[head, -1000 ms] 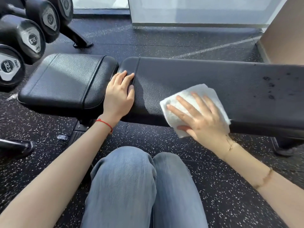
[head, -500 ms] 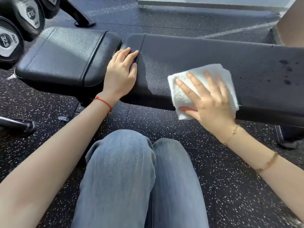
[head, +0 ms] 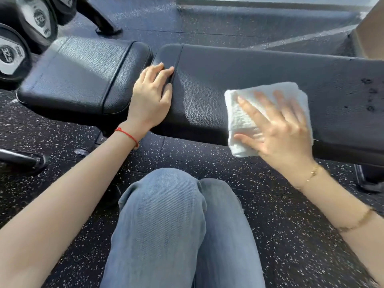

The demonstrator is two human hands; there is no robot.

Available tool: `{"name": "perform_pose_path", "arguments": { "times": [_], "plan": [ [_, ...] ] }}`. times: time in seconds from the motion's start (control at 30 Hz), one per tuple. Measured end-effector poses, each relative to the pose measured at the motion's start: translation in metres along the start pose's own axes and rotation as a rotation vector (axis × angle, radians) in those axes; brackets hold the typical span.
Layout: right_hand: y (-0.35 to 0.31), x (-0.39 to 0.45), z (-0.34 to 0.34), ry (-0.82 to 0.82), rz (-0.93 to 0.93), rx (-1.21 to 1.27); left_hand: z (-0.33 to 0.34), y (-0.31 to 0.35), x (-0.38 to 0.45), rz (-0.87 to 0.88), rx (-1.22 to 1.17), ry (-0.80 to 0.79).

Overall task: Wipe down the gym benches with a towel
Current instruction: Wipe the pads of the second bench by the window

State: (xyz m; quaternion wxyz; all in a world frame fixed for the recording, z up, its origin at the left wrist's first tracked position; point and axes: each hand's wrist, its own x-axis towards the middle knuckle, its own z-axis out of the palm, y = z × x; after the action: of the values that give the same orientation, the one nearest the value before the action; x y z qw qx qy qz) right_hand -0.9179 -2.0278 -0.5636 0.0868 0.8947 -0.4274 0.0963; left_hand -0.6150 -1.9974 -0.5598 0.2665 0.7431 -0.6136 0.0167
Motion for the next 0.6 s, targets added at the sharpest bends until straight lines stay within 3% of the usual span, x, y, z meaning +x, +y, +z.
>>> {"name": "perform_pose_path", "arguments": {
  "times": [0.2,0.37,0.47,0.6],
  "plan": [
    [-0.019,0.086,-0.004,-0.267,0.16,0.191,0.001,0.001,0.0,-0.002,0.007,0.02],
    [-0.049,0.055,-0.005,-0.191,0.042,0.161,-0.002,0.006,-0.001,-0.009,0.048,-0.011],
    [-0.017,0.029,-0.01,-0.201,0.023,0.173,-0.003,0.009,-0.002,-0.021,0.126,-0.01],
    [0.044,0.062,0.0,-0.277,0.23,0.14,-0.001,0.024,-0.001,0.038,0.102,-0.019]
  ]
}}
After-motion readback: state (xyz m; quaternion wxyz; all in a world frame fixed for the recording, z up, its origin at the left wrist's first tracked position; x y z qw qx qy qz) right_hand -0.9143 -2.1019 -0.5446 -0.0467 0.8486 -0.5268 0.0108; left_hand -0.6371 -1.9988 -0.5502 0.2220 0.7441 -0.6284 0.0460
